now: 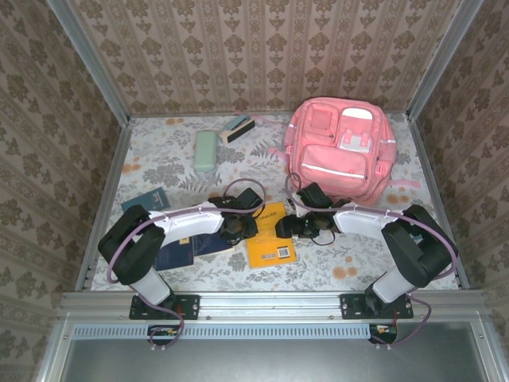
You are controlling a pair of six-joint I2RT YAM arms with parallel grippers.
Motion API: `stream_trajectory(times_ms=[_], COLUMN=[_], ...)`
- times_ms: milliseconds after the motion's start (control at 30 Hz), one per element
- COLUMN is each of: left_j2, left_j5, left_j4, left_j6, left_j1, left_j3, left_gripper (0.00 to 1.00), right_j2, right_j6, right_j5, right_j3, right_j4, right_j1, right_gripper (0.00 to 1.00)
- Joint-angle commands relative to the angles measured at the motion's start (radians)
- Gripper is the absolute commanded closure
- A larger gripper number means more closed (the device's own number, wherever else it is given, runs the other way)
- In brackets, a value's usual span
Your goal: Pack books, pencil case, and school supplies into a backpack
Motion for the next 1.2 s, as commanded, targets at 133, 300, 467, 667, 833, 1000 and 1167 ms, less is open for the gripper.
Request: stream_trajectory(times_ms=[133, 300, 467, 667, 833, 1000, 1167], left_j2=[0.048, 0.041, 0.024, -0.002, -0.012, -0.018, -0.041], left_j5=[0.056, 0.085, 0.101, 0.115, 0.131, 0.138, 0.134], left_j4=[0.053, 0.103, 0.123, 0.122, 0.147, 0.148, 0.126], left_j6=[0.048, 0.054, 0.070, 0.094, 0.105, 0.115, 0.134], left_j1=[-0.009, -0.007, -0.007, 0.006, 0.009, 0.008, 0.018], left_j3=[-0.037, -0.062, -0.085, -0.101, -0.103, -0.102, -0.095], left_gripper=[0.85, 0.85, 0.85, 0.85, 0.85, 0.85, 0.83], right_j2=[0.049, -0.022, -0.146, -0.195, -0.087, -0.038, -0.094], right_j6=[0.212, 0.371, 0.425, 0.441, 0.376, 0.370, 0.342], right_j5=[-0.217, -0.290, -0.273, -0.251, -0.215, -0.156, -0.085], right_j3=[-0.062, -0.107, -0.111, -0.122, -0.093, -0.064, -0.063], right_j4=[0.266, 0.458, 0.481, 0.493, 0.414, 0.372, 0.297], right_j1=[0.012, 0.012, 0.012, 0.014, 0.054, 0.084, 0.076], right_gripper=[0.33, 0.42, 0.49, 0.55, 0.56, 0.62, 0.89])
